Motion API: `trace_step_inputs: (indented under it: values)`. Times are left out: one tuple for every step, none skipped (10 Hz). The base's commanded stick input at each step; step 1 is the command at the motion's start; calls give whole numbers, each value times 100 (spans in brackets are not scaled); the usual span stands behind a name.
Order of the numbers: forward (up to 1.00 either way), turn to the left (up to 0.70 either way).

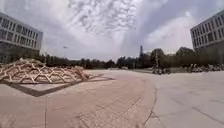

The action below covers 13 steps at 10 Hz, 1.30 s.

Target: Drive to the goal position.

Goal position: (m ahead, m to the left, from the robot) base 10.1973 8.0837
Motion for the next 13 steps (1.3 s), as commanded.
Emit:
trace_step_inputs:
  values:
    - [18, 0]
    - [45, 0]
    - [59, 0]
    - [70, 0]
    - [69, 0]
    - [69, 0]
    - [69, 0]
    - [69, 0]
    - [69, 0]
    - [68, 0]
    - [66, 0]
    - [64, 0]
    - [64, 0]
